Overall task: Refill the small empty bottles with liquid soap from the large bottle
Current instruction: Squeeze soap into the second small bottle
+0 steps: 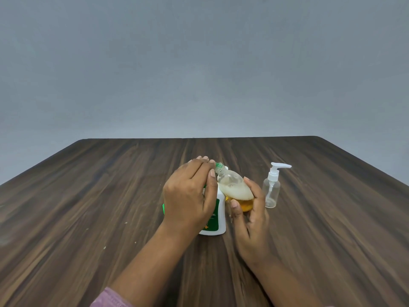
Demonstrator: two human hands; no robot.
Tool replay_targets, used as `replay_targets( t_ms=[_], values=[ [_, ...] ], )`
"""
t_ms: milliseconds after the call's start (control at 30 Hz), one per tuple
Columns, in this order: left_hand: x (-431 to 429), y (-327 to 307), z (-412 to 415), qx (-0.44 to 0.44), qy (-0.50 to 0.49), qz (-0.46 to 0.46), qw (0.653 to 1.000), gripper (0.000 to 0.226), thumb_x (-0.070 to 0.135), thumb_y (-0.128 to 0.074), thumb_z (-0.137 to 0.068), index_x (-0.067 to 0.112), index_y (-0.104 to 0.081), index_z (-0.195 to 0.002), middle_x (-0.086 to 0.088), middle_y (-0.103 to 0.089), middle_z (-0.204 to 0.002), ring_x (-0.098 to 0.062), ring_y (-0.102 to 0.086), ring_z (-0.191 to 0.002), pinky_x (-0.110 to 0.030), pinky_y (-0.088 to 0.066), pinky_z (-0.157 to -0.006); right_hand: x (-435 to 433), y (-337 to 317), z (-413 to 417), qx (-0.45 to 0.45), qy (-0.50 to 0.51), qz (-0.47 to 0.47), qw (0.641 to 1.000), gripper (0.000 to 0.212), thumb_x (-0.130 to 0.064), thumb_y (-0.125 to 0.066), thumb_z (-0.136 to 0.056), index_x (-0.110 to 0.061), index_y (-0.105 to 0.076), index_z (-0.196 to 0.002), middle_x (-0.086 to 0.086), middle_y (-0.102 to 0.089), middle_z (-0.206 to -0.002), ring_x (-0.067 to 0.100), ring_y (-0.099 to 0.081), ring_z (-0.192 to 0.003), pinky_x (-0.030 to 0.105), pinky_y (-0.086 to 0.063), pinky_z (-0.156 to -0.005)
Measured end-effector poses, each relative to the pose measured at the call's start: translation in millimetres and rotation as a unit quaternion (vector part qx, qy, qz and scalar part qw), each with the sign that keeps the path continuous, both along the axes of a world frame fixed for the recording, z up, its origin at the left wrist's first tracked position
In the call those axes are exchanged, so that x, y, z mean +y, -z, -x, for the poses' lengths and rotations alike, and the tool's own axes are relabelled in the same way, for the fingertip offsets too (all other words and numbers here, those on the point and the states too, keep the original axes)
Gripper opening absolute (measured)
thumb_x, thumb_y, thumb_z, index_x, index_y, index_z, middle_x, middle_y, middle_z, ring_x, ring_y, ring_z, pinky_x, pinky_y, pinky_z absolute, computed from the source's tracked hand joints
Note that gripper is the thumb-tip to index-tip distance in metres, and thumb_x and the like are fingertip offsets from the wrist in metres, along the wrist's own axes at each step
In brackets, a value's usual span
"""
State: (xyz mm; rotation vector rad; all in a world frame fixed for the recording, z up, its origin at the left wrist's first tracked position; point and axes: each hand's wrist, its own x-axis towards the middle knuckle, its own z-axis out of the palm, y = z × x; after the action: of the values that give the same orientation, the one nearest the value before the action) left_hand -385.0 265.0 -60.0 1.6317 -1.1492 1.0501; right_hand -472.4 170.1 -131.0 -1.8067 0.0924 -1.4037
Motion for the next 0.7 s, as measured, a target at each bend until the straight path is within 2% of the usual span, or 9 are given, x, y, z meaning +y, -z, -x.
replay_targets(
  t_ms=[167, 267, 367, 567, 700],
  values=[
    [0, -1, 2, 0.009, 0.007, 0.002, 1.000, 0.036, 0.018, -0.039, -0.094, 0.004, -0.072, -0.093, -0.002, -0.071, -0.094, -0.014, -0.065, -0.096, -0.023, -0.049, -0.087, 0, 0, 2, 0.003, 0.006, 0.004, 1.000, 0.040, -0.028, -0.048, -0.093, -0.020, -0.041, -0.132, -0.008, -0.061, -0.104, 0.004, -0.061, -0.087, 0.007, -0.045, -0.069],
    [1, -9, 3, 0.008, -0.003, -0.018, 1.000, 0.036, 0.020, -0.038, -0.094, 0.006, -0.071, -0.090, -0.001, -0.070, -0.092, -0.015, -0.066, -0.089, -0.027, -0.051, -0.075, -1, -1, 2, 0.004, 0.009, 0.007, 1.000, 0.041, -0.028, -0.048, -0.093, -0.019, -0.041, -0.133, -0.018, -0.058, -0.107, 0.002, -0.061, -0.089, 0.006, -0.045, -0.069],
    [2, -14, 2, 0.001, -0.011, -0.030, 0.999, 0.036, 0.021, -0.038, -0.094, 0.007, -0.071, -0.087, -0.001, -0.069, -0.089, -0.015, -0.065, -0.080, -0.027, -0.050, -0.066, 0, -2, 1, 0.005, 0.016, 0.009, 1.000, 0.042, -0.029, -0.048, -0.093, -0.024, -0.039, -0.134, -0.020, -0.058, -0.109, 0.002, -0.061, -0.091, 0.006, -0.045, -0.069],
    [-2, -2, 1, 0.010, 0.000, -0.002, 1.000, 0.035, 0.018, -0.039, -0.094, 0.004, -0.072, -0.093, -0.002, -0.071, -0.093, -0.014, -0.065, -0.095, -0.022, -0.048, -0.085, -2, 1, 2, 0.011, 0.022, 0.013, 1.000, 0.042, -0.028, -0.049, -0.094, -0.017, -0.041, -0.134, -0.011, -0.062, -0.105, 0.004, -0.061, -0.088, 0.006, -0.045, -0.070],
    [-2, -1, 2, 0.011, 0.001, -0.003, 1.000, 0.035, 0.018, -0.039, -0.094, 0.004, -0.072, -0.094, -0.003, -0.071, -0.094, -0.015, -0.065, -0.095, -0.022, -0.048, -0.086, -1, 0, 2, 0.006, 0.018, 0.014, 1.000, 0.043, -0.026, -0.049, -0.093, -0.010, -0.043, -0.132, -0.004, -0.061, -0.108, 0.002, -0.061, -0.090, 0.005, -0.045, -0.070]
  ],
)
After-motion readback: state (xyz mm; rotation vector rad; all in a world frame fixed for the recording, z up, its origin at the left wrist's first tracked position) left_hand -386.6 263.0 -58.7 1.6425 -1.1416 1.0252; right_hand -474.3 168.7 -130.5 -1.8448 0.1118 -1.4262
